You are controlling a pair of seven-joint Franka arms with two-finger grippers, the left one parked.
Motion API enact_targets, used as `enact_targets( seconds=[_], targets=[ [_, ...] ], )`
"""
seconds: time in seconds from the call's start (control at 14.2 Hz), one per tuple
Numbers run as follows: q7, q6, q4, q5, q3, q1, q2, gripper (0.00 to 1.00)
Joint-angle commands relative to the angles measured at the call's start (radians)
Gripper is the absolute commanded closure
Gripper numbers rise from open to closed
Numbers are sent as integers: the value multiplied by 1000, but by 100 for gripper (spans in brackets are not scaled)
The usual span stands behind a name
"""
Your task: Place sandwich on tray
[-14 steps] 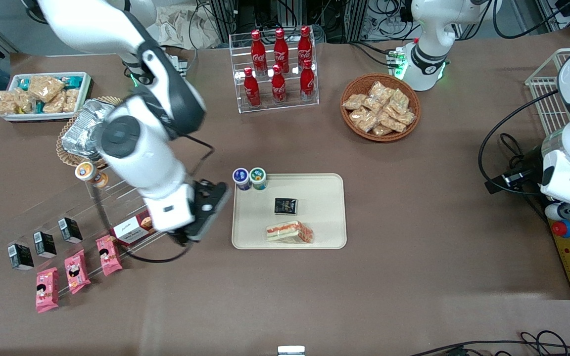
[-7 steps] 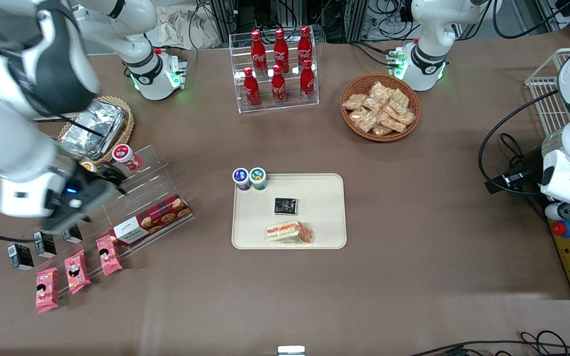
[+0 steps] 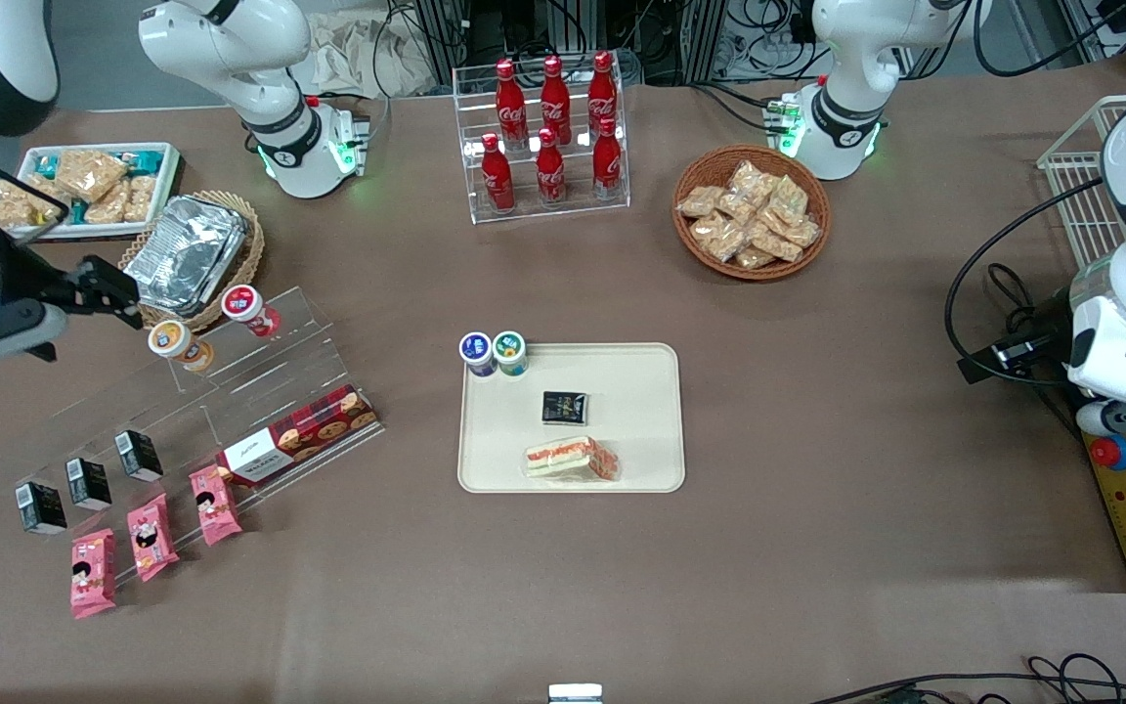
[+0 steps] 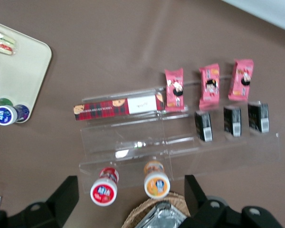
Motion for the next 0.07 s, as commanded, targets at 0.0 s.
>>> enact_targets(
  seconds=[0.0],
  targets=[
    [28,-18,-37,-3,-42,4,-27,1]
  ],
)
